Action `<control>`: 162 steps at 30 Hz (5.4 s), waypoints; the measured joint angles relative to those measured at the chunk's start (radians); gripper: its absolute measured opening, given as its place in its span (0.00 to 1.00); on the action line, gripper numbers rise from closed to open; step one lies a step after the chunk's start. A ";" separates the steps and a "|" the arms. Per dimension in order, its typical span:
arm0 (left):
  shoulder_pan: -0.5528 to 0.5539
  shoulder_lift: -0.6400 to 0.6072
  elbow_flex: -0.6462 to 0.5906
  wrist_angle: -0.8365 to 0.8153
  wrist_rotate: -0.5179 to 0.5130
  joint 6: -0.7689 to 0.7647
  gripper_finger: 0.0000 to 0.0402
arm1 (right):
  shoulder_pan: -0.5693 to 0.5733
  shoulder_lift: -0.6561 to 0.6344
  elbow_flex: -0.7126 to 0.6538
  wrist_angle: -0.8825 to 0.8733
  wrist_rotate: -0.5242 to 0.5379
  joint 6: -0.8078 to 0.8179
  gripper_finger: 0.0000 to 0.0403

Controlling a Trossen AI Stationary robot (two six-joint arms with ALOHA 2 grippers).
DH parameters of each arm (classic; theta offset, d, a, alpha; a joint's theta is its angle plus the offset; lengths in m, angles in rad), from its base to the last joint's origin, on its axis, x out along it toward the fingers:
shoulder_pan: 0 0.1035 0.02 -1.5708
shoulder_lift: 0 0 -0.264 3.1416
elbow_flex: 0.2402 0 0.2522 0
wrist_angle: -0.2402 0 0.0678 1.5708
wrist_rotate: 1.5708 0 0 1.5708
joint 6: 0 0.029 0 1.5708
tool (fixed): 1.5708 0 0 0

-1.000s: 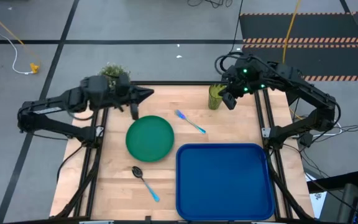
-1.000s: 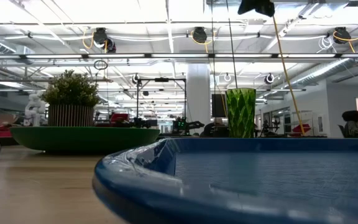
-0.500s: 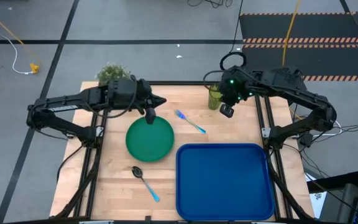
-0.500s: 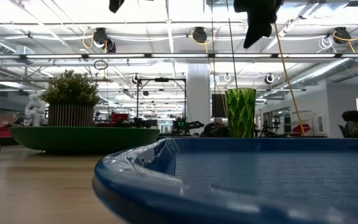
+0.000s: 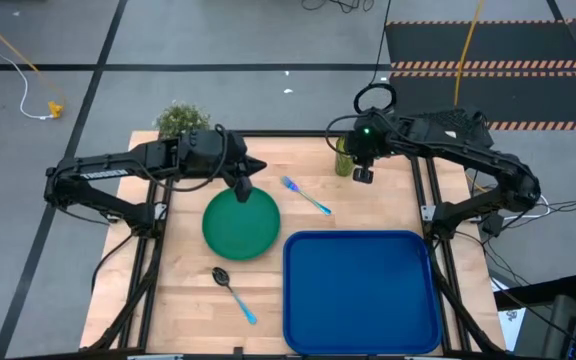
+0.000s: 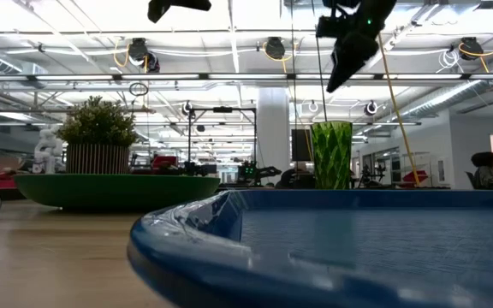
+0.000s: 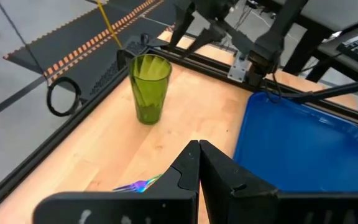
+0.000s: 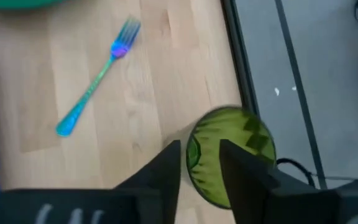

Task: Pick and place plate/cup/fork/spoon on tray
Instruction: Put the green cup on the blue tray

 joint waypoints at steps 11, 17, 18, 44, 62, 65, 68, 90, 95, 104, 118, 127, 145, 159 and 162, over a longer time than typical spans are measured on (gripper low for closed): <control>0.001 0.000 0.000 0.000 -0.002 0.034 0.02 | -0.024 0.000 -0.128 0.101 -0.004 -0.036 0.42; 0.001 0.000 0.000 0.000 -0.002 0.033 0.02 | -0.024 0.000 -0.174 0.137 -0.004 -0.047 0.41; 0.001 0.000 0.000 0.000 -0.002 0.033 0.02 | -0.024 0.000 -0.179 0.141 -0.004 -0.047 0.40; 0.001 0.000 0.000 0.000 -0.002 0.036 0.02 | -0.024 0.000 -0.218 0.163 -0.004 -0.044 0.02; 0.001 0.000 0.000 0.000 -0.002 0.036 0.02 | -0.024 0.000 -0.218 0.166 0.000 -0.045 0.09; 0.001 0.000 0.000 0.000 -0.002 0.036 0.02 | -0.024 0.000 -0.218 0.165 0.000 -0.045 0.10; 0.001 0.000 0.000 0.000 -0.002 0.036 0.02 | -0.024 0.000 -0.218 0.164 0.000 -0.045 0.11; 0.001 0.001 0.000 0.000 -0.002 0.036 0.02 | -0.024 0.000 -0.237 0.171 -0.003 0.012 0.10; 0.000 0.001 0.000 0.000 -0.002 0.036 0.02 | -0.023 0.000 -0.248 0.170 -0.055 0.101 0.01; -0.014 0.001 0.000 0.000 -0.001 0.031 0.02 | 0.066 -0.029 -0.176 0.172 -0.050 0.228 0.01; -0.028 0.001 -0.001 -0.201 -0.001 0.044 0.02 | 0.366 -0.027 0.064 0.129 0.059 0.553 0.00; -0.028 0.001 -0.001 -0.416 -0.001 -0.101 0.02 | 0.508 -0.026 0.094 0.122 0.047 0.904 0.00; -0.108 0.001 -0.001 -0.443 0.085 -0.661 0.02 | 0.676 0.036 0.156 0.268 -0.030 0.915 0.00; -0.281 0.001 -0.001 -0.482 0.014 -0.949 0.02 | 0.720 0.328 0.528 0.009 -0.109 0.631 0.00; -0.297 0.001 -0.001 -0.503 -0.009 -0.958 0.02 | 0.716 0.367 0.581 -0.045 -0.103 0.626 0.00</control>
